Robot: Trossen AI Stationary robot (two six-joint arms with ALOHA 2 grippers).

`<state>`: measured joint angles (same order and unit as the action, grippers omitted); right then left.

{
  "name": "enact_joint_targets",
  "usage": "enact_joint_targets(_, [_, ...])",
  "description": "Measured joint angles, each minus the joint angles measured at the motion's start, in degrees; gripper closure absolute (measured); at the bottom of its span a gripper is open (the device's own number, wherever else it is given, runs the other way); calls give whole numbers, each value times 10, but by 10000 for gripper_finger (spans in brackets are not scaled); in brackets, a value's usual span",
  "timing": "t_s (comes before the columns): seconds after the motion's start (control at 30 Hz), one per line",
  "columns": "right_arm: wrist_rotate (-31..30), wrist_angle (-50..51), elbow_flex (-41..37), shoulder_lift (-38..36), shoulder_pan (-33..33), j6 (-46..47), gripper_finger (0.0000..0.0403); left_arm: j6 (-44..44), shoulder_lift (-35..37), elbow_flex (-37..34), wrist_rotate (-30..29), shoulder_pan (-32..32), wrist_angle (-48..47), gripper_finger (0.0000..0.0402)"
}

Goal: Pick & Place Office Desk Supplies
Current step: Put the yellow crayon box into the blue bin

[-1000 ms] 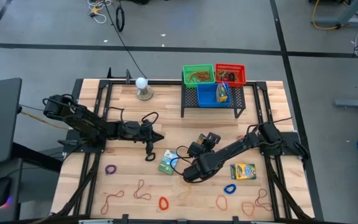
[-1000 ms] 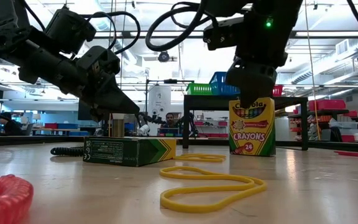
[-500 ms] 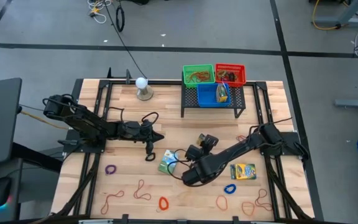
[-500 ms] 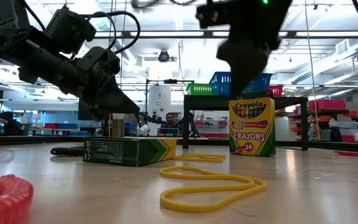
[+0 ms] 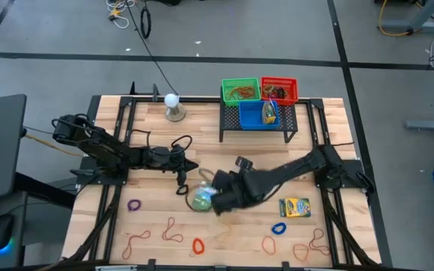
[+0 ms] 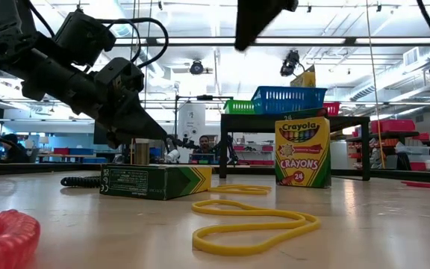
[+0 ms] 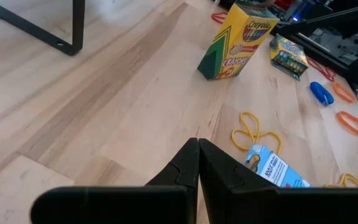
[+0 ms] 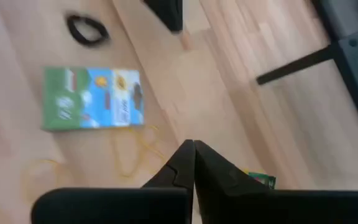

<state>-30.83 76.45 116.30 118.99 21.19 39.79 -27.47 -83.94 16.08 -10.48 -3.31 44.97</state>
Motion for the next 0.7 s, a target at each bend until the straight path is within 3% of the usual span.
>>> enact_joint_targets(0.13, [44,-51,-16,-57,-22,-26,396,-2,0,0,0,0,3,387])
enact_joint_targets(0.23, [93,-126,-71,-117,-42,-55,398,6,0,0,0,0,8,387])
enact_joint_targets(0.4, [206,-308,-270,-250,-83,-79,400,53,0,0,-12,0,34,387])
enact_joint_targets(0.53, [265,-386,-408,-348,-110,-45,401,50,0,0,-36,0,38,387])
enact_joint_targets(0.7, [268,-342,-482,-429,-125,30,398,43,0,0,-56,0,37,387])
